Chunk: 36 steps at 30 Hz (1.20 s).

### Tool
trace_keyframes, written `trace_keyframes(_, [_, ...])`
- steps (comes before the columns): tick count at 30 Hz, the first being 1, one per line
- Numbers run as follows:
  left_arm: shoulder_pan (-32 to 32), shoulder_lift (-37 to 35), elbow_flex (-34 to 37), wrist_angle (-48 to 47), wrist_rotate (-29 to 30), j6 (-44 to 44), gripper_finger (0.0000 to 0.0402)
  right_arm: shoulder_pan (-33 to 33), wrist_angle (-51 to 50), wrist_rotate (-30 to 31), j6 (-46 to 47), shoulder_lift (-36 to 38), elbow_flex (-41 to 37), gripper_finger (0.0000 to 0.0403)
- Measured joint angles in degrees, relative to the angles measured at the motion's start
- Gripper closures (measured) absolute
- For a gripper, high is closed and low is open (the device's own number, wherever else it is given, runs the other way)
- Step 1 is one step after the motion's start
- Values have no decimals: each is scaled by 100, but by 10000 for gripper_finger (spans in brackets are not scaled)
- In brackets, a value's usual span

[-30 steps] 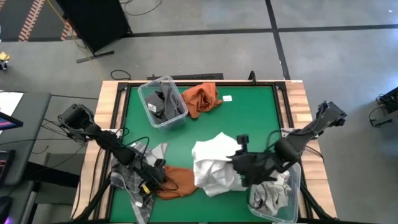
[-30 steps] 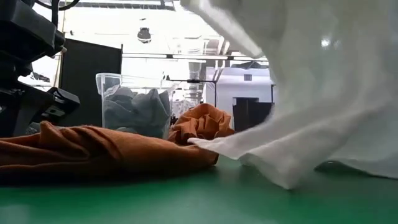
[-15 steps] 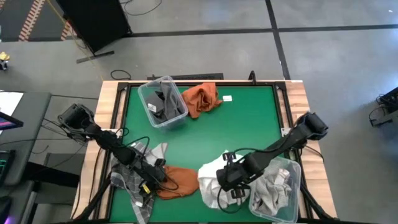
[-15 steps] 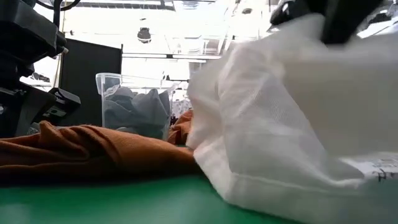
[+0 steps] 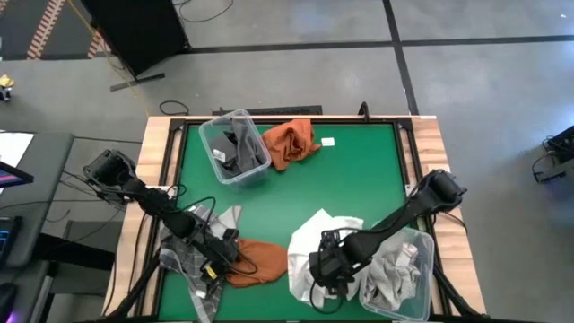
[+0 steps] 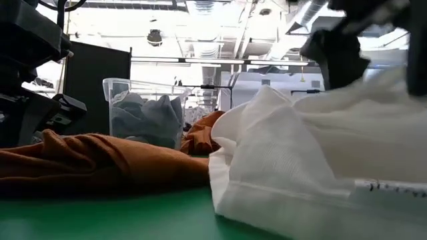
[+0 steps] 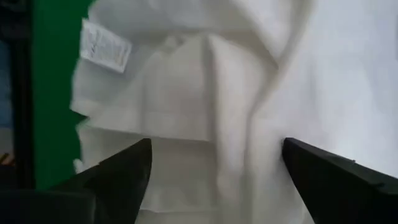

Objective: Sort towels by color in basket
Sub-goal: Put the white towel into the bottom transparent bin

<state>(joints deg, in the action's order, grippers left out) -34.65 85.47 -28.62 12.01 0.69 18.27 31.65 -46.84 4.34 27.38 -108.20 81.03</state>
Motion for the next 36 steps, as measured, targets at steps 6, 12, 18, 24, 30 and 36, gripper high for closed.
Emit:
trace_keyframes(6, [2,2,2,35,31,-43,219,23,33,-173,7,-687,0,11])
trace_keyframes(12, [4,2,2,33,31,-38,219,21,17,-190,6,-1074,33,13])
trace_keyframes(18, [4,2,2,33,28,-47,219,21,17,-68,-226,-1145,23,96])
trace_keyframes(24, [4,2,2,33,47,-55,219,-76,-7,15,-592,-1153,15,281])
trace_keyframes(30, [4,2,2,33,65,-54,219,-261,28,-28,-842,-1102,4,346])
trace_keyframes(36, [4,0,0,31,70,-54,219,-325,61,736,-949,-598,-50,346])
